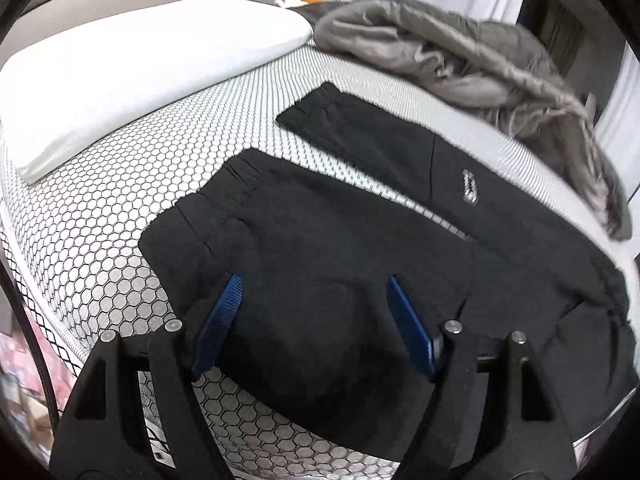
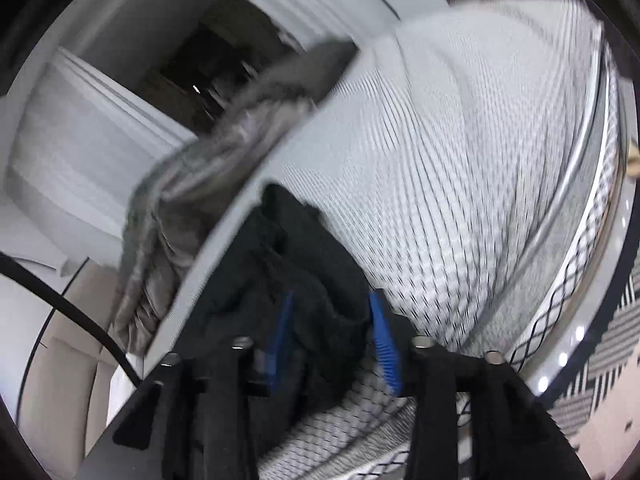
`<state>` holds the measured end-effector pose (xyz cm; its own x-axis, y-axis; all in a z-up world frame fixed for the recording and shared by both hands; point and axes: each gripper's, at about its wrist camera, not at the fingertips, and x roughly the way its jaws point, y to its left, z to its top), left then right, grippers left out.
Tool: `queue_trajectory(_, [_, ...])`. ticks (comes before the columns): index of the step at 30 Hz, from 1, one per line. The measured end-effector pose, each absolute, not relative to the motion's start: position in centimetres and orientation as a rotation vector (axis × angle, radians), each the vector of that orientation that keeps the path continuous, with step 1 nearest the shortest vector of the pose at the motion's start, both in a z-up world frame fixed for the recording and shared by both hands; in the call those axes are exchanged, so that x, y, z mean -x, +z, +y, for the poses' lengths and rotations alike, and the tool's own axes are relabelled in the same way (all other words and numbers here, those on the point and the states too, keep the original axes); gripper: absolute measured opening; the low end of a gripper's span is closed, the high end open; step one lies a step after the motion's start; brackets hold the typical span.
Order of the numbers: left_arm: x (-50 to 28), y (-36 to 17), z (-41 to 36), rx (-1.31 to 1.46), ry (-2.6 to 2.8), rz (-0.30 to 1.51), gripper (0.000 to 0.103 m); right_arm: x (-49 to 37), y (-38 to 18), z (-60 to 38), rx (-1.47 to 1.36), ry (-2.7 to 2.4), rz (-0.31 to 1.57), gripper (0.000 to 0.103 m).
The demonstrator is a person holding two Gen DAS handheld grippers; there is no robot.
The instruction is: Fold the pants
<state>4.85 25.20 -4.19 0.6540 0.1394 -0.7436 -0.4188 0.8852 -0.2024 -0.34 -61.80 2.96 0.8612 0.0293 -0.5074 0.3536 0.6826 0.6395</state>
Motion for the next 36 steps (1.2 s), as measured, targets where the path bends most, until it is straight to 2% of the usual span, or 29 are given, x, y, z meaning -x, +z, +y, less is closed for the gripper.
queue_trajectory(3, [-4.8, -3.4, 24.5, 0.367, 0.305, 0.771, 0.073, -0.1, 4.8, -59.1, -0.731, -0.117, 0.466, 0.065])
queue_trajectory(5, [-4.9, -2.7, 23.2, 0.339, 0.261, 0.75, 0.073, -0.9, 5.4, -57.2, -0.682, -0.074, 0.458, 0.078])
queue_trajectory(7, [-5.0, -1.9, 21.4, 0.302, 0.197, 0.72, 0.074, -1.4, 6.2, -55.4, -0.647, -0.001, 0.443, 0.083])
queue_trajectory(10, [-5.1, -0.9, 18.6, 0.241, 0.114, 0.681, 0.081, -1.3, 7.5, -52.8, -0.571, 0.117, 0.409, 0.09])
queue_trajectory(13, [-5.1, -0.1, 15.9, 0.179, 0.061, 0.638, 0.087, -0.8, 8.6, -49.8, -0.454, 0.188, 0.367, 0.103])
queue_trajectory(17, [-5.4, -0.6, 12.2, 0.138, -0.017, 0.64, 0.102, -2.7, 7.2, -45.6, -0.284, 0.174, 0.484, 0.103])
queue_trajectory(23, [-6.4, -3.0, 4.3, -0.024, -0.086, 0.699, 0.102, -7.0, 2.4, -38.9, -0.09, 0.203, 0.697, 0.103])
queue_trajectory(29, [-7.7, -6.4, -3.3, -0.144, -0.225, 0.796, 0.102, -9.1, -2.0, -30.4, 0.195, 0.302, 0.807, 0.103])
queue_trajectory(32, [-8.3, -7.4, -3.4, -0.174, -0.223, 0.841, 0.102, -9.5, -2.9, -30.3, 0.266, 0.282, 0.811, 0.103])
queue_trajectory(36, [-7.8, -7.0, 1.8, -0.093, -0.153, 0.878, 0.102, -8.3, -2.2, -38.3, 0.209, 0.056, 0.817, 0.103])
